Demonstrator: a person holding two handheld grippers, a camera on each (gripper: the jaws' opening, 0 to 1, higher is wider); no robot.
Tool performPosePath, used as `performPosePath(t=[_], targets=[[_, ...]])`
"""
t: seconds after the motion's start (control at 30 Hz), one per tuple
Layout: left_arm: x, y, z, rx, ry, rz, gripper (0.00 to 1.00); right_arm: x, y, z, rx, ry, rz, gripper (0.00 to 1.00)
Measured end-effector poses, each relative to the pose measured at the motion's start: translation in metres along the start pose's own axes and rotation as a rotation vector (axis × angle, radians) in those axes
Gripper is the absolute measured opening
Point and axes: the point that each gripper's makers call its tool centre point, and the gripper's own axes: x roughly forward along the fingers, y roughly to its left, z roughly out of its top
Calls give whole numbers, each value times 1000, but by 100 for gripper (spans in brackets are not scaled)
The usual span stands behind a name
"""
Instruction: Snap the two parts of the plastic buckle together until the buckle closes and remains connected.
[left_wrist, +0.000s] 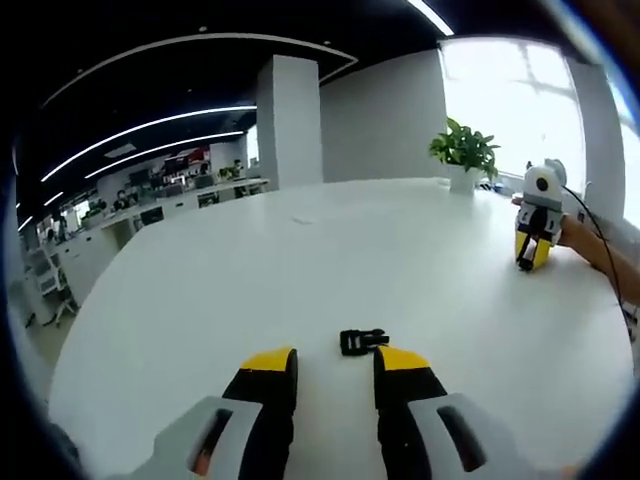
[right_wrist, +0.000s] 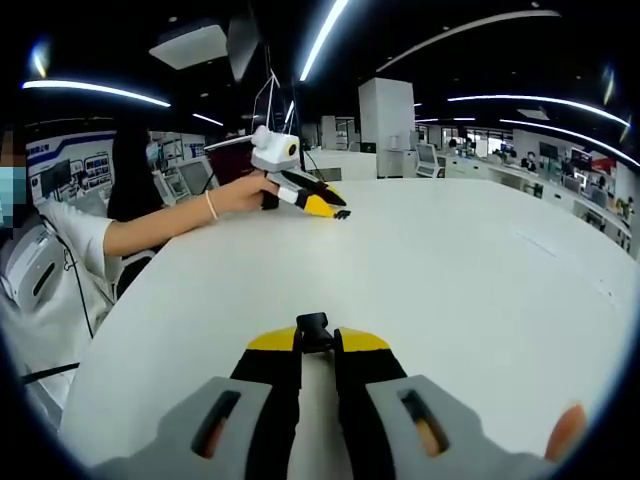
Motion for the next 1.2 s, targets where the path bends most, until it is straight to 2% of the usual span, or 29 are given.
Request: performPosePath(t=[0.1,0.2,0.43,0.73,0.8,0.87,0.9,0.93,0.97,1.0,1.07,1.13,1.2], targets=[[2,-4,0,-7,-1,-23,28,0,0,0,0,1,0,12],[3,-14,0,0,4,-78,16,0,0,0,0,0,1,12],[5,-19,3,-4,11,-122,1,0,0,0,-1,-1,-1,12],[4,-15,6,4,15,-104,0,-1,0,1,-2,-3,-2,12],[-1,-9,14,41,-4,-46,5,0,0,1,-1,-3,-1,12],[1,-12,25,122,-29,-43,13,0,0,0,-1,-1,3,12],[2,-19,21,207,14,-88,18,0,0,1,-1,-3,4,12],[2,-20,10,278,97,-113,23,-1,0,1,0,-5,5,12],[-1,-15,-2,336,179,-106,23,-1,0,1,0,-7,4,12],[0,-25,10,327,111,-166,24,-1,-1,1,1,-8,4,12],[-3,-22,12,307,103,-153,26,1,-4,-3,11,4,3,12],[-6,-21,8,319,97,-193,30,0,-2,-3,16,6,9,12],[-3,-22,8,277,86,-252,35,-1,-2,-3,15,3,9,12]])
